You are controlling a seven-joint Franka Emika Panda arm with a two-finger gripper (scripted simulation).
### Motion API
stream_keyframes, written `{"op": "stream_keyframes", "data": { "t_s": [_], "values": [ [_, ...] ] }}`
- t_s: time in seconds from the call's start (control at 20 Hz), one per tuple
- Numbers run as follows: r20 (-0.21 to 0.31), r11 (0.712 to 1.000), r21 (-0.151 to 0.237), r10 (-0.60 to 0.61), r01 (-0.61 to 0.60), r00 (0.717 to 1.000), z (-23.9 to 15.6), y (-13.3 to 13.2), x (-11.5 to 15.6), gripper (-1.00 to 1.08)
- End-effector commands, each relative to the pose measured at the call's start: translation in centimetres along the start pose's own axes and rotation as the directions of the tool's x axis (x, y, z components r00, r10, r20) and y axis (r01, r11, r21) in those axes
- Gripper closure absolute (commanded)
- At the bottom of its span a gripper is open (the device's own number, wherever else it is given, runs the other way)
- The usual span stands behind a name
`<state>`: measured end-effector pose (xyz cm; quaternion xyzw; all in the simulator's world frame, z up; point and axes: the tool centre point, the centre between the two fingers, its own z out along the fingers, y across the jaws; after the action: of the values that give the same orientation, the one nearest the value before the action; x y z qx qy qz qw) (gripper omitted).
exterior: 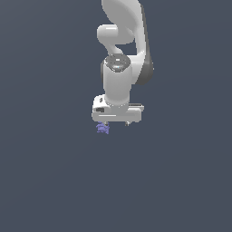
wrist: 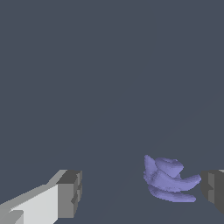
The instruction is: Pick up the object and move it to a goal position.
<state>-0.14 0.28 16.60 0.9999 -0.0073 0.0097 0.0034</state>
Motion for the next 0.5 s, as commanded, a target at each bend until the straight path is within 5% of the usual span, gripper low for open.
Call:
{"op": "stream_keyframes", "data": {
  "t_s": [0.0,0.45],
  "values": [
    [0.0,1.0,0.0,0.0,0.0,1.0,0.0,0.0,0.0,-0.92],
    [-0.031,1.0,0.004,-0.025,0.025,0.999,-1.6,0.5,0.9,-0.92]
  ]
}}
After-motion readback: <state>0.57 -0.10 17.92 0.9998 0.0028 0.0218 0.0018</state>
